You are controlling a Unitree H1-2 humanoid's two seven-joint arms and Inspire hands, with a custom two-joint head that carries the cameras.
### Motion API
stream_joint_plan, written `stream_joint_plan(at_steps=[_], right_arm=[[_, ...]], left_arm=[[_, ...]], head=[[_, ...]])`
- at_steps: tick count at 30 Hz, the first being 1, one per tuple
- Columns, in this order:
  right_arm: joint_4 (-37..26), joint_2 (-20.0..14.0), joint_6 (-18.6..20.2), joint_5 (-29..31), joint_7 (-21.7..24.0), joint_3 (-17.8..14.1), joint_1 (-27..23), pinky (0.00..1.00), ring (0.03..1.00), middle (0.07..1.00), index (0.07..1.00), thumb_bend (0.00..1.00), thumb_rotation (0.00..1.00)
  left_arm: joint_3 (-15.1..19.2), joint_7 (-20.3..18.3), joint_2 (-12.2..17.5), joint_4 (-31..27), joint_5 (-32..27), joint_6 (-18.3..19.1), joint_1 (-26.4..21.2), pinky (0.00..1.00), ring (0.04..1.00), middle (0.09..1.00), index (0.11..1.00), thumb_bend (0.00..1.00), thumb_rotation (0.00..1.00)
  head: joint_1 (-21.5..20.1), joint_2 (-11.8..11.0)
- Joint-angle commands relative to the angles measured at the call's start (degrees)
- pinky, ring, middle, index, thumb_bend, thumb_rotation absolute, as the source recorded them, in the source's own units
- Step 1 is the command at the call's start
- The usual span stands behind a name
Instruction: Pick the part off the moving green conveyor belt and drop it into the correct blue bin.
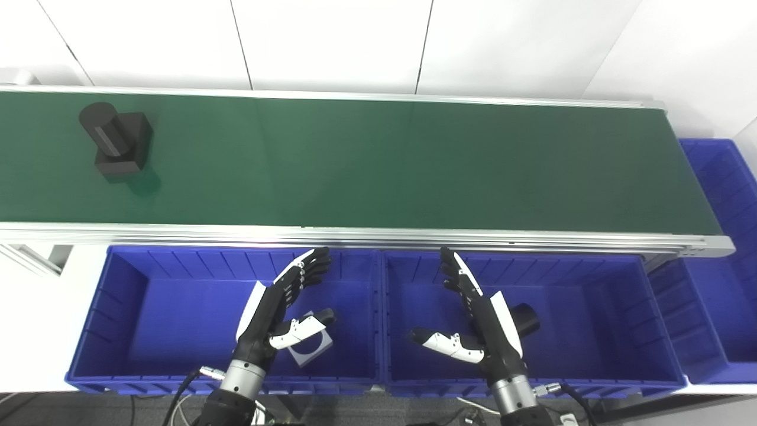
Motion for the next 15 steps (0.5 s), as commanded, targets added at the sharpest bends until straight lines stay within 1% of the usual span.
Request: stream_joint_plan(at_steps=[1, 10, 12, 14, 15], right_arm=[[-0.97, 0.46, -1.98, 0.48, -0.44, -0.07, -0.33, 0.87, 0.929, 0.951, 0.957, 0.86, 0.55], [-0.94, 0.44, -1.99, 0.14, -0.63, -0.14, -0.34, 0.87, 0.924, 0.948, 0.955, 0.86, 0.55], [-0.55, 0.43, -2.44, 0.37, -0.71, -0.21, -0.38, 0.86, 0.922, 0.947, 0.955, 0.86, 0.55], [0.12, 0.27, -3.22, 0.76, -0.75, -0.33, -0.46, 0.86, 0.923, 0.947, 0.955, 0.86, 0.55], [0.52, -0.04, -3.62, 0.81, -0.74, -0.42, -0.46, 0.86, 0.924, 0.949, 0.958, 0.86, 0.55]], left_arm=[[-0.06, 0.59, 0.01, -1.16, 0.16, -1.63, -1.00, 0.81, 0.828, 0.839, 0.842, 0.78, 0.62], [0.08, -0.11, -0.21, -0.93, -0.55, -1.63, -1.05, 0.81, 0.833, 0.841, 0.844, 0.77, 0.62], [-0.04, 0.40, -0.27, -0.84, -0.22, -1.63, -1.09, 0.81, 0.828, 0.836, 0.839, 0.78, 0.61], [-0.46, 0.91, -0.20, -0.63, 0.28, -1.63, -1.10, 0.81, 0.826, 0.837, 0.840, 0.78, 0.62], [-0.88, 1.17, -0.23, -0.37, 0.50, -1.63, -1.14, 0.81, 0.830, 0.838, 0.842, 0.77, 0.62]], head=[[0.05, -0.02], [0.36, -0.21], [0.95, -0.59], [3.36, -1.59], [6.98, -2.97]])
